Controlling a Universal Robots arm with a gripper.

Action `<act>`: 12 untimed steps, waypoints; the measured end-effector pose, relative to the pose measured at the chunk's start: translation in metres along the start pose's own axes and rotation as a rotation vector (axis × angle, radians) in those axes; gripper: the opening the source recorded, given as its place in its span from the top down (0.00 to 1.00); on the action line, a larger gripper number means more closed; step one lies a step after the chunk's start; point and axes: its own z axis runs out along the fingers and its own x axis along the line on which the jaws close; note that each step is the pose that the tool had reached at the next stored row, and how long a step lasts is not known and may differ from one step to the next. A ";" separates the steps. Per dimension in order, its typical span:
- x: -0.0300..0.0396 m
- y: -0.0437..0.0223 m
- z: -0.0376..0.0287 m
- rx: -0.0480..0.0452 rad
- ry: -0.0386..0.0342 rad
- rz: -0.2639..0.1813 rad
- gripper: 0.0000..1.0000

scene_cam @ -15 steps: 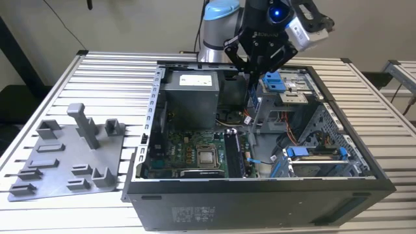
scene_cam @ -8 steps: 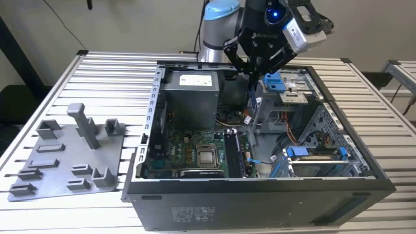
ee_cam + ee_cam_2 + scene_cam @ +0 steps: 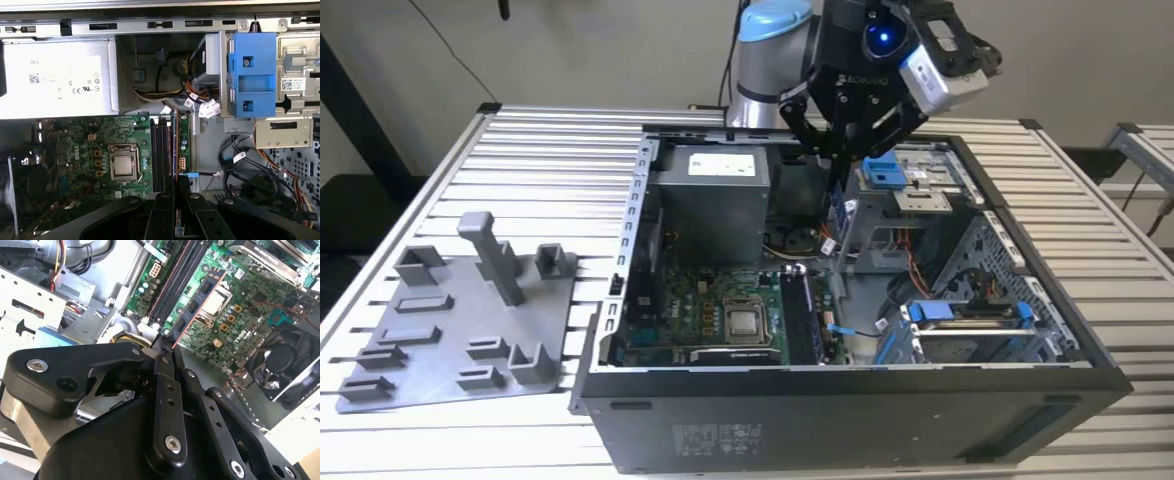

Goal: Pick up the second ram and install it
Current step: 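Insert the second ram into the second slot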

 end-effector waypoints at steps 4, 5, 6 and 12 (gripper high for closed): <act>0.0002 0.0000 0.0060 0.0036 0.0000 -0.001 0.86; 0.0002 -0.0003 0.0074 0.0037 0.0001 0.004 0.86; 0.0002 -0.0008 0.0088 0.0038 0.0003 0.010 0.86; 0.0002 -0.0022 0.0184 0.0050 0.0011 0.034 0.86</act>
